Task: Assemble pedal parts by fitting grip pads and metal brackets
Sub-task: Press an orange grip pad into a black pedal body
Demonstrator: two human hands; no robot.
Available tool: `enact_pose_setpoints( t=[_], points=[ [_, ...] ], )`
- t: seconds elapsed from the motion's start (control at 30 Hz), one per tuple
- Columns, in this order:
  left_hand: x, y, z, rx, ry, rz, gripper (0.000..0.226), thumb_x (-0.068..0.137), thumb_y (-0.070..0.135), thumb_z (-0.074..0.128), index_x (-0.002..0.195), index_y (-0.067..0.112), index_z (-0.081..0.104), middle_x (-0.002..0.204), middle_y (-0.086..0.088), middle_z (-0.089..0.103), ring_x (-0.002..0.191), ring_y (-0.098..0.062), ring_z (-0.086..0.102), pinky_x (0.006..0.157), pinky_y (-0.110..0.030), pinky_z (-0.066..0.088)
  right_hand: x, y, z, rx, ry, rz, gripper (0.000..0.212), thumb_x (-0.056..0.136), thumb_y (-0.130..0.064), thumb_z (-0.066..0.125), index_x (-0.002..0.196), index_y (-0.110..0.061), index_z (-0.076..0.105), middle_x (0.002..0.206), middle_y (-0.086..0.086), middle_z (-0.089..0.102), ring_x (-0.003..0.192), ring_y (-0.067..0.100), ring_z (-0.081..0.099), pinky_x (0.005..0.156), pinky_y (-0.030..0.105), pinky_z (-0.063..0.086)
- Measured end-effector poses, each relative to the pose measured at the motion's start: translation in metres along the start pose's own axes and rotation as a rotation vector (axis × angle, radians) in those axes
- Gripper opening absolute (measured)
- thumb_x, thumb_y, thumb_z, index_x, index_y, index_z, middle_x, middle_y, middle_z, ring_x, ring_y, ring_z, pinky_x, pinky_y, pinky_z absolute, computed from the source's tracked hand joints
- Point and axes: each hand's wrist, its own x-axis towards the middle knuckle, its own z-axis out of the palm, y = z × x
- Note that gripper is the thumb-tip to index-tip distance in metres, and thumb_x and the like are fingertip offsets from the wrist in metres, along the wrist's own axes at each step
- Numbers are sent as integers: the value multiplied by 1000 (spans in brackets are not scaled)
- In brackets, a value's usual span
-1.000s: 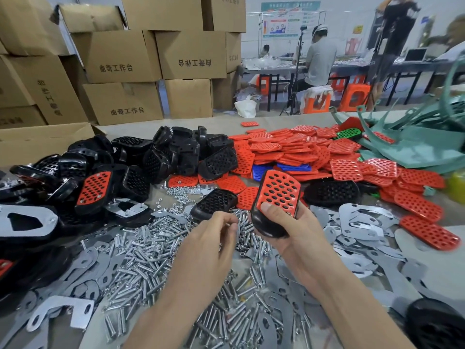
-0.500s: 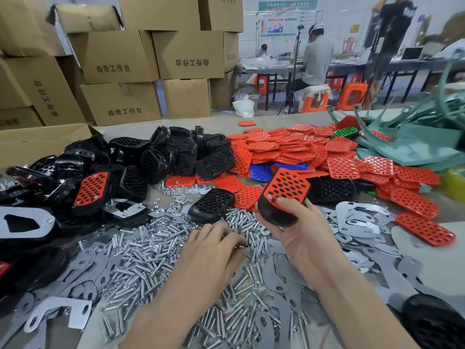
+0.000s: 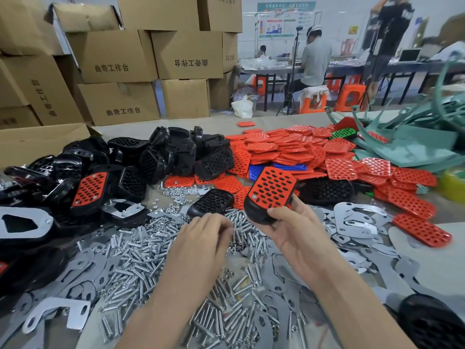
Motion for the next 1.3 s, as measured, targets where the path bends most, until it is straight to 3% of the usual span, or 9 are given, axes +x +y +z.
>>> enact_pose_setpoints(
  t=[0.17,0.33,0.47,0.67,0.8,0.97,1.1,1.17,1.3],
  points=[
    [-2,6,-5,-287,157,-32,14,98,43,48,102,35,58,94,25,59,96,2,58,78,-15,47,0,3,3,-30,-60,17,42,99,15,38,134,0,55,129,27,68,118,40,69,94,50,61],
    [-3,13,-11,-420,250,-22,7,98,40,51,102,46,54,96,23,62,93,1,63,76,-8,45,-2,5,3,-34,-155,9,44,97,13,39,136,3,55,130,28,67,119,42,68,94,50,60],
    [-3,14,-13,-467,289,-11,7,98,40,53,101,43,58,97,25,62,92,1,62,74,-6,43,-1,9,3,-64,-161,-6,42,96,12,39,132,3,59,127,26,69,115,39,70,91,47,60],
    [-2,15,-9,-526,231,-4,8,95,43,60,98,36,64,99,24,66,94,1,64,80,-11,47,-3,15,6,-220,-162,-20,38,103,11,38,132,-1,59,128,23,70,120,36,68,99,49,58],
    [-1,13,-6,-492,227,37,5,95,33,63,98,32,67,101,24,65,93,5,63,79,-5,44,-5,21,10,-332,-161,-35,39,104,10,41,131,-9,59,125,16,72,118,28,69,96,41,59],
    [-2,11,-4,-449,189,29,15,92,42,57,98,33,67,99,22,64,94,2,63,79,-10,47,-7,21,11,-390,-205,-60,42,97,2,48,130,-19,62,122,14,73,119,28,69,96,36,58],
    [0,12,-4,-452,197,-2,14,90,39,60,96,30,69,102,23,66,93,6,63,77,-5,45,-8,24,11,-487,-222,-109,49,88,-2,51,122,-33,67,121,11,72,116,35,65,108,61,48],
    [0,13,-4,-470,194,-18,6,90,35,64,94,34,68,102,26,66,93,8,63,76,-2,43,-9,24,11,-525,-229,-122,54,85,0,50,123,-36,66,121,11,70,119,34,63,111,57,47],
    [-2,15,-2,-480,166,-18,10,90,23,72,92,33,70,98,27,67,92,7,65,76,-6,46,-10,24,11,-580,-232,-139,56,80,0,50,122,-34,64,117,15,67,106,21,64,100,45,52]
  ],
)
